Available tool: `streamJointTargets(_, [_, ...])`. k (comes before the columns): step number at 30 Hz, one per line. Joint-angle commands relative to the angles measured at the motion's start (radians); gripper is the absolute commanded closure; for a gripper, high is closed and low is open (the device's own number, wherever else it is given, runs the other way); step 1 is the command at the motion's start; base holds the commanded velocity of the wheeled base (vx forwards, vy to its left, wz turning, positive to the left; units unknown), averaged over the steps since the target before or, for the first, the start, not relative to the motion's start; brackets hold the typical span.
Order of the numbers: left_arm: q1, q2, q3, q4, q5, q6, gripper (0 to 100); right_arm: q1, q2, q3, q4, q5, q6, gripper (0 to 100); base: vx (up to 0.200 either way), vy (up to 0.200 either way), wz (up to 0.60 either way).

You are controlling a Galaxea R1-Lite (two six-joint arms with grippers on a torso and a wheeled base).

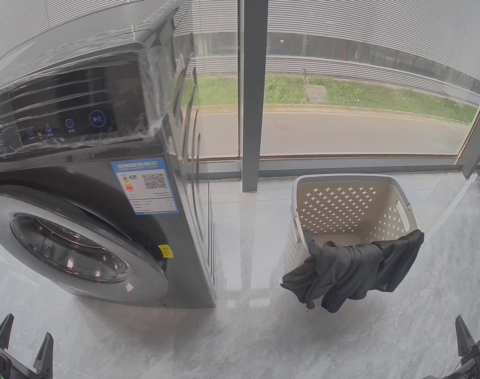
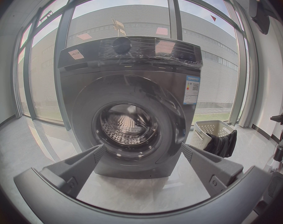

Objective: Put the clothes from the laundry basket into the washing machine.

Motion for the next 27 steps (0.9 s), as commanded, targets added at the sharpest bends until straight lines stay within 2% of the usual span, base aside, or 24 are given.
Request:
streamJointTargets(1, [0.000,-0.018,0.016,0.000,0.000,-0.001,0,0.000,-0.016,0.018,-0.001,0.000,0.000,0,0.000,0.200,0.00])
streamJointTargets(27, [0.000,-0.018,0.016,0.000,0.000,-0.001,0,0.000,-0.016,0.018,-0.001,0.002,0.000,0,0.000,0.200,0.00])
